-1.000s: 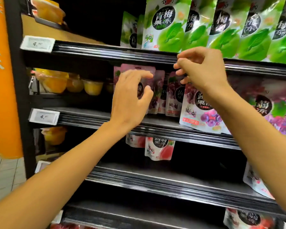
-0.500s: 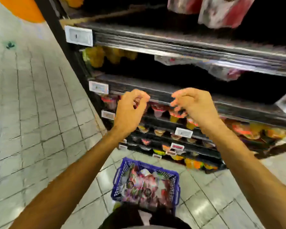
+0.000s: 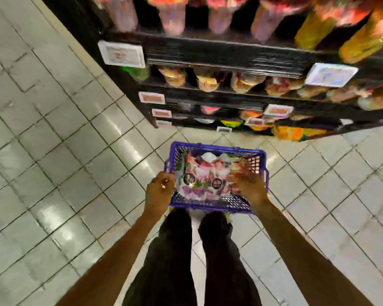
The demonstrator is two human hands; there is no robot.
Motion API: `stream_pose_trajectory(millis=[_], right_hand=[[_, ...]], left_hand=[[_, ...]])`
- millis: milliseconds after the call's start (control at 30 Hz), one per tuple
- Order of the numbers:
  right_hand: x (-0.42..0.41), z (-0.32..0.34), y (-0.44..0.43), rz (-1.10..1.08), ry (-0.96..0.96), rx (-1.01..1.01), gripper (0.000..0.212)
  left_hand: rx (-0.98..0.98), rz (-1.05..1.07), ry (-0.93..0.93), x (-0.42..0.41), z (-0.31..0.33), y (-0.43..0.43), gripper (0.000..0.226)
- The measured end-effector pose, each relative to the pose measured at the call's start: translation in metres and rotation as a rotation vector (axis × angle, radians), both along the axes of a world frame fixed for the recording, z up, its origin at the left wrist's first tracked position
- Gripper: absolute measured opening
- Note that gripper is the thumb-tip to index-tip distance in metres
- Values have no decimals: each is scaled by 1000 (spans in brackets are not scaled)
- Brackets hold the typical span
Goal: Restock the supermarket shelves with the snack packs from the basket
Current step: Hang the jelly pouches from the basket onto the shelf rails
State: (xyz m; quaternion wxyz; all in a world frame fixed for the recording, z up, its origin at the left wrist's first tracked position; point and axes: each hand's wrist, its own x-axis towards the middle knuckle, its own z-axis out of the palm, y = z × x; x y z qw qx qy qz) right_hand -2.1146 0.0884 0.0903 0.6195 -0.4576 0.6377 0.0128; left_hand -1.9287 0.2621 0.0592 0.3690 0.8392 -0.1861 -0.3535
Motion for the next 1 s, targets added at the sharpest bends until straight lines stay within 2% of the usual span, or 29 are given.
stream_pose_trajectory(millis=[67,167,300,400,500,600,633,700,733,833,867,933,1000], right_hand=[[-6,-49,10,-50,28,62,18],[-9,-115,23,-185,80,90,7],[-16,-204,34,-220,125,168,25],[-27,-280,42,-172,185,202,30],[-31,-348,48,-29,220,203,12],[-30,-406,54,191,228,150,8],[-28,-418,57,226,230,148,2],[-28,-445,62,244,230,203,23],[-28,-454,64,216,216,252,25],[-32,-467,70,204,158,255,11],[-33,-464,71,238,150,235,16],[-30,-455,73,273,173,186,20],[-26,-440,70,170,188,174,29]], left_hand=[[59,18,34,-9,-41,9,16],[112,26,105,-24,-96,13,28],[177,-6,147,-37,-170,12,26],[269,-35,159,-45,-241,9,23],[342,-58,168,-48,-309,4,22],[429,-68,178,-51,-369,-4,25],[441,-38,173,-51,-382,-6,22],[480,19,168,-54,-405,-9,22],[497,32,172,-55,-414,-11,27],[556,-4,141,-59,-429,-14,38],[596,-35,132,-59,-428,-15,42],[598,-121,158,-58,-419,-18,35],[557,-98,255,-57,-407,-17,24]])
